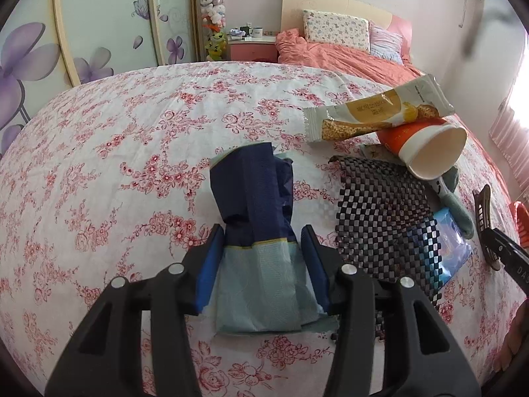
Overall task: Collect trash
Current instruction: 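Lift the navy-and-teal cloth bag off the bed with the left tool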
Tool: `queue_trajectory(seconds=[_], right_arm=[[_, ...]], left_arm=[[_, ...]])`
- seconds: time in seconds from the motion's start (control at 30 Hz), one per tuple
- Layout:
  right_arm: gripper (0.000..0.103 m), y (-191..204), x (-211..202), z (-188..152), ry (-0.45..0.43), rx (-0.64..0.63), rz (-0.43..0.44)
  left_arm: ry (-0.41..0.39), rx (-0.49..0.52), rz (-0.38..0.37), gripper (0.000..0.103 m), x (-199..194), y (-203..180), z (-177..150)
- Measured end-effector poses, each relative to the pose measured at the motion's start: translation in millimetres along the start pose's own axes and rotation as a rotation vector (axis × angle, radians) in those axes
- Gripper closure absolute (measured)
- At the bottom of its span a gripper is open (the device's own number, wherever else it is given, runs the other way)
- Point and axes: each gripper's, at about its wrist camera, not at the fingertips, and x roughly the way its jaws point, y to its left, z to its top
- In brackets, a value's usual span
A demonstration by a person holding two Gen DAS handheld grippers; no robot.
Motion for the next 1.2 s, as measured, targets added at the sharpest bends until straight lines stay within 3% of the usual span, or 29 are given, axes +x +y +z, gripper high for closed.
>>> queue_trajectory(seconds=[0.6, 0.67, 0.8, 0.87, 1.03, 1.2], right_arm=[[0.072, 1, -1, 1, -0.001, -0.014, -0.014], [0.064, 6, 3, 4, 0.006, -0.045, -0.029], [0.063, 11, 8, 8, 0.010, -0.072, -0.063], [0.069, 9, 6, 7, 0.007, -0.064, -0.072], [0.070, 3, 2, 6, 0.002, -0.060, -0.055], [0.070, -3, -7, 3, -0.011, -0.043, -0.043]], left_arm=[[0.003, 0.009, -0.002, 0.051, 1, -3, 0], [0.005, 0.034, 0.015, 0.050, 2, -7, 1], [0.009, 0.050, 0.033, 0.049, 3, -7, 2], [0.007, 0.044, 0.035, 0.052, 3, -4, 3], [0.000, 0.046, 0.041, 0.062, 1, -2, 2], [-0.016, 0.054, 0.050, 0.063, -7, -2, 0]])
